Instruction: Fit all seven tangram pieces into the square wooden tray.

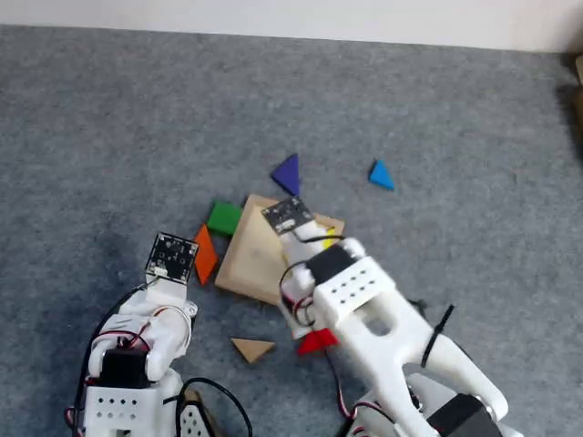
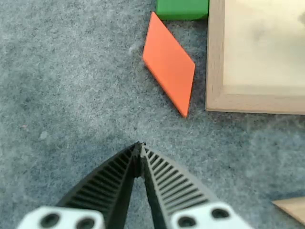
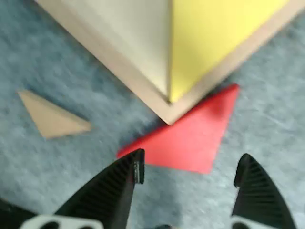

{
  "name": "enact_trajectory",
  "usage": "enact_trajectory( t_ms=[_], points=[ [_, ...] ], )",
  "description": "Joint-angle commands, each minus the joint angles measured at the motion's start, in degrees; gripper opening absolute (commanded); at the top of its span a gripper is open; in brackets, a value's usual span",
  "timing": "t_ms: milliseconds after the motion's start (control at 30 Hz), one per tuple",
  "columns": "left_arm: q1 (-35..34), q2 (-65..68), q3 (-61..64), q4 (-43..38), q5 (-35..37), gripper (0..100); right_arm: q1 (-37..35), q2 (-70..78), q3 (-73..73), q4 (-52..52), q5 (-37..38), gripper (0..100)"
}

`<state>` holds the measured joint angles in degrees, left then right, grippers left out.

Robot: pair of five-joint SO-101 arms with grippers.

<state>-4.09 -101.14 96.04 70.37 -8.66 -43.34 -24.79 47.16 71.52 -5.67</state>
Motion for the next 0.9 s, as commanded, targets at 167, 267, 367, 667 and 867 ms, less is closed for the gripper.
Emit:
enact_trajectory(
  t_ms=[167,267,367,667,867],
  points=[
    [-0.7,-3.0,1.2,0.4,-0.4,1,-4.3,-0.6,4.8,-6.1,-5.4,29.6],
    [-0.7,-3.0,1.2,0.4,-0.4,1,-4.3,5.5,4.8,-6.1,-6.0,29.7],
    [-0.7,-3.0,1.2,0.4,-0.4,1,-4.3,13.4,3.3,-6.5,-6.0,33.4],
    [-0.7,-3.0,1.2,0.4,-0.4,1,-3.9,24.7,-0.7,-6.7,-5.5,38.0],
    [-0.7,-3.0,1.2,0.4,-0.4,1,-3.9,25.0,-0.9,-6.8,-5.5,37.9]
  ],
)
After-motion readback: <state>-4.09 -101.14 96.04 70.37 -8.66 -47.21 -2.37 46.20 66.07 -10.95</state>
